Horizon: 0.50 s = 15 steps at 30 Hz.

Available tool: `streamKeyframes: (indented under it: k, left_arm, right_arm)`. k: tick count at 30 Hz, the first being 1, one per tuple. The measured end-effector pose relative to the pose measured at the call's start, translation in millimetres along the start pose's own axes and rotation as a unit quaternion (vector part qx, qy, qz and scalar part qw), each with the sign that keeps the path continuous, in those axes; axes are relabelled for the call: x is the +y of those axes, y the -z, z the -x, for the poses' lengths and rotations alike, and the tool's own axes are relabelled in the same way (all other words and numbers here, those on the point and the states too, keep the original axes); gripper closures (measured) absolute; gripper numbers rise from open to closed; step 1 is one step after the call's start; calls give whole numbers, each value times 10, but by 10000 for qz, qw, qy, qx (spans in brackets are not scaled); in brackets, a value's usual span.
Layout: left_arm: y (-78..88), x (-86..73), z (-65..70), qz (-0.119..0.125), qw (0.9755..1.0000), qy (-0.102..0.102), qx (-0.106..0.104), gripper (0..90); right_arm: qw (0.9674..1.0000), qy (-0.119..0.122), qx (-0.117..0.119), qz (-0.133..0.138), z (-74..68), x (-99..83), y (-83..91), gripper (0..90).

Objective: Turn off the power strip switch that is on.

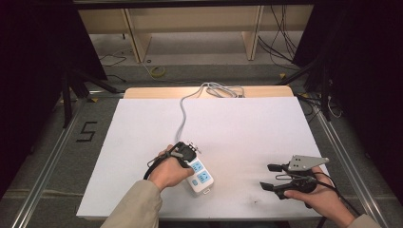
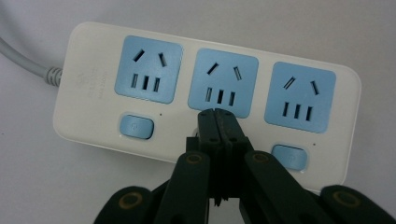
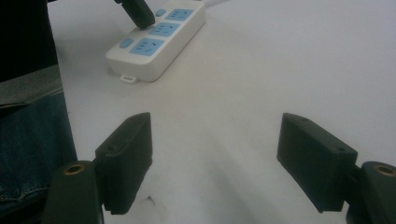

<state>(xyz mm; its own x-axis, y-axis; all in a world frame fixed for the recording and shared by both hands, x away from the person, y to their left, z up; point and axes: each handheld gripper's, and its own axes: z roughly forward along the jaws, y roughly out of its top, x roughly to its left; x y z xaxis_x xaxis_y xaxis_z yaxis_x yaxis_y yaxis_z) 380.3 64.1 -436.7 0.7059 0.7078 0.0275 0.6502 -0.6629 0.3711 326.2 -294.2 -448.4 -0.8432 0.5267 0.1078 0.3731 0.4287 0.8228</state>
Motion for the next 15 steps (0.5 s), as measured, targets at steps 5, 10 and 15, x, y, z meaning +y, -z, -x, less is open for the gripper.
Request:
streamKeyframes:
  k: [5, 10, 15]
  left_arm:
    - [1, 1, -2, -5, 10000, 10, -3, 898]
    - [0, 4, 9, 9, 10000, 32, 26, 898]
    - [4, 2, -6, 5, 10000, 29, -5, 898]
  right_arm:
    - [10000, -4, 4, -4, 0, -1, 1, 271]
    - [10000, 3, 5, -4, 1, -2, 2, 271]
    - [10000, 9, 1, -3, 0, -1, 2, 271]
